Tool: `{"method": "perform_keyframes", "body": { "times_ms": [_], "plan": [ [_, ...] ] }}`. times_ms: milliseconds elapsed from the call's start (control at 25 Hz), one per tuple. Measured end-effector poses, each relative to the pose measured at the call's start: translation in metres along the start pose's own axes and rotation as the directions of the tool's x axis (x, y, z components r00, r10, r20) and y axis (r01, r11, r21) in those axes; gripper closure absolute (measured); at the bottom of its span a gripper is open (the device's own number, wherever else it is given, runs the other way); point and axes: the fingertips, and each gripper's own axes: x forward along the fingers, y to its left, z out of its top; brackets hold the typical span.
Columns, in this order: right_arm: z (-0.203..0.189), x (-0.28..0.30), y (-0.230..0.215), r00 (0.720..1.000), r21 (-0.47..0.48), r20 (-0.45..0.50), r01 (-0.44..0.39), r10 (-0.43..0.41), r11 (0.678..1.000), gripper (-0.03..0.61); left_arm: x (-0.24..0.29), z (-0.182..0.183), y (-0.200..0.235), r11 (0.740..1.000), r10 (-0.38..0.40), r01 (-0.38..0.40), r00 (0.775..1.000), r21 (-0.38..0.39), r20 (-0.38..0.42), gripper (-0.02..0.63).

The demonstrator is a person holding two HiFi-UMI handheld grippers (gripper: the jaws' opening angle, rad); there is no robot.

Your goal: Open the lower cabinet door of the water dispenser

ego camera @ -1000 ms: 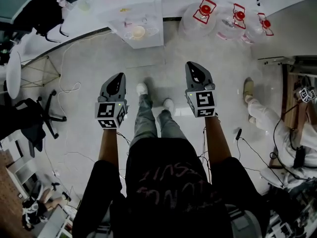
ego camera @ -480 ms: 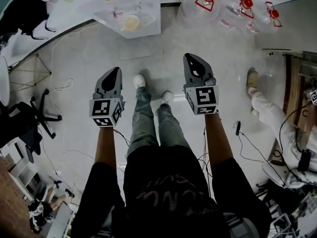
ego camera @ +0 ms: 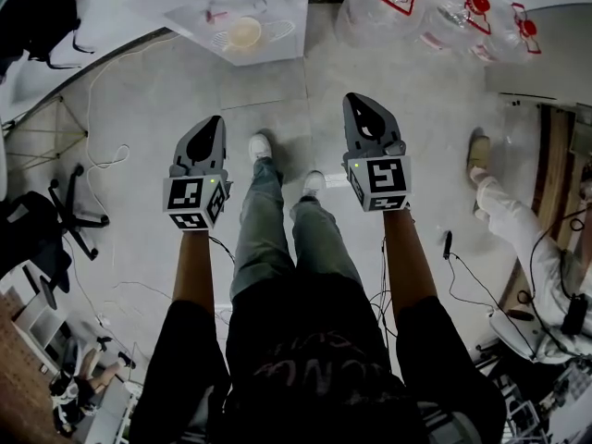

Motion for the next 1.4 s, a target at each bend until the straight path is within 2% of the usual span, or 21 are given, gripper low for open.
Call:
{"method": "perform_keyframes", "body": {
  "times_ms": [480,840,1080,1400],
  "plan": [
    [-0.04,0.068,-0.003,1.0,0.007,0.015,0.006,-0.006,1.0,0.564,0.059,-0.039,0.035,1.0,0.001,-0.001,1.0,0.0,0.014,0.601],
    [-0.088,0.117,-0.003,0.999,-0.023,0.054,-0.001,0.002,1.0,0.564,0.102,-0.082,0.064,1.0,0.014,-0.013,0.999,-0.025,0.032,0.601],
    [-0.12,0.145,-0.003,1.0,-0.001,0.028,-0.003,0.003,1.0,0.563,0.13,-0.109,0.074,1.0,0.012,-0.011,0.999,-0.014,0.05,0.601],
    [-0.166,0.189,-0.006,0.999,0.004,0.046,-0.001,0.001,1.0,0.563,0.172,-0.143,0.097,1.0,0.023,-0.022,0.996,-0.011,0.084,0.601]
  ]
}}
